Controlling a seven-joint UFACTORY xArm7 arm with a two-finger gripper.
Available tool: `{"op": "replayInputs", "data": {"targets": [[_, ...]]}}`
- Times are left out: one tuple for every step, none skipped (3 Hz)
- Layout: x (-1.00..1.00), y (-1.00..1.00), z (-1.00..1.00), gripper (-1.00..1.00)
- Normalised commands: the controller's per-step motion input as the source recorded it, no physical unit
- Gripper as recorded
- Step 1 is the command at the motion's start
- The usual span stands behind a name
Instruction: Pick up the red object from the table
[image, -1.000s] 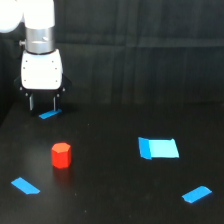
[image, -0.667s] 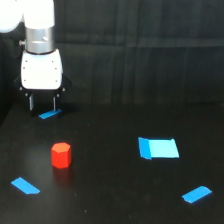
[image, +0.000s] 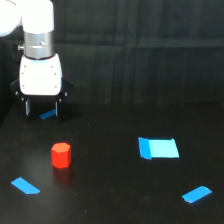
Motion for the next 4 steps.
{"op": "replayInputs", "data": {"targets": [[0.26,-0.96,-0.14,0.93],[0.34,-0.94,-0.13,1.0],[0.29,-0.98,-0.22,0.99],[0.23,-0.99,-0.16,1.0]]}}
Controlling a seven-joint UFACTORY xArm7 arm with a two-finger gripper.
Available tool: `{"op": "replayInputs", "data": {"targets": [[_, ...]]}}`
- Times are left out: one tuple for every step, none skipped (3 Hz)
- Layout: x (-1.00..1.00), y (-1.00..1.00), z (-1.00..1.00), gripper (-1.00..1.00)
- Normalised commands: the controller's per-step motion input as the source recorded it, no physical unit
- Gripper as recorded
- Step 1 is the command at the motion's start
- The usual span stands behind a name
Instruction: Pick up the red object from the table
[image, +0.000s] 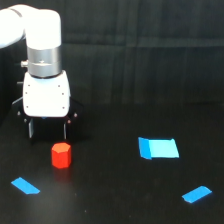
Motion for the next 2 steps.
{"op": "replayInputs", "data": {"targets": [[0.08,-0.91,-0.24,1.0],[0.2,-0.93,-0.21,1.0]]}}
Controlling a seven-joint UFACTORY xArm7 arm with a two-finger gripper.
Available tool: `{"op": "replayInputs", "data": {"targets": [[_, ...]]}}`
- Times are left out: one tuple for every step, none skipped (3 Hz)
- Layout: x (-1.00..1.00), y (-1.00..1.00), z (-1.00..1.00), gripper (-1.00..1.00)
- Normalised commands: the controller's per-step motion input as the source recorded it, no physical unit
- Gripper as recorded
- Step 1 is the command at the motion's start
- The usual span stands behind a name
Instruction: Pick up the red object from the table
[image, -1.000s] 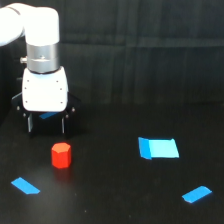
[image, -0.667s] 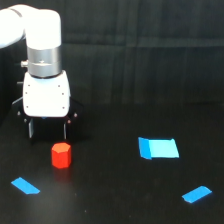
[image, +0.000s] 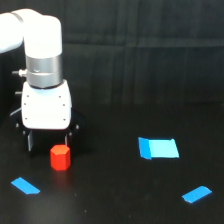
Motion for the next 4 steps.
{"op": "replayInputs", "data": {"targets": [[0.2,-0.72,-0.16,0.82],[-0.01,-0.56,-0.25,0.77],[-0.03,-0.15,-0.27,-0.84],[0.0,0.07,-0.13,-1.0]]}}
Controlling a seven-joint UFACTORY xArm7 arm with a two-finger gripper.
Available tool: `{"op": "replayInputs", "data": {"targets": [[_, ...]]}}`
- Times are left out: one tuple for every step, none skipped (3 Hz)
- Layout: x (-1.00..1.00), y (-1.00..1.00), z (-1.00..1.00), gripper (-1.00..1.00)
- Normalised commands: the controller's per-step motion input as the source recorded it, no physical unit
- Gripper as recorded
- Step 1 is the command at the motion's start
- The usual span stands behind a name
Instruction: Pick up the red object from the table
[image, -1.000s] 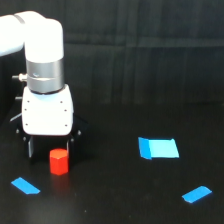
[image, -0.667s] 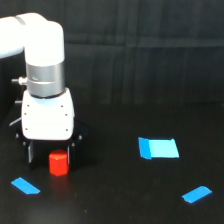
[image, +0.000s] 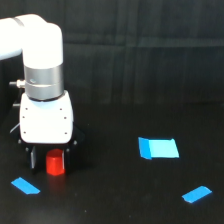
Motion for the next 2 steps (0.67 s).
{"op": "replayInputs", "data": {"targets": [[0.07,0.07,0.01,-0.95],[0.15,0.13,-0.1,-0.99]]}}
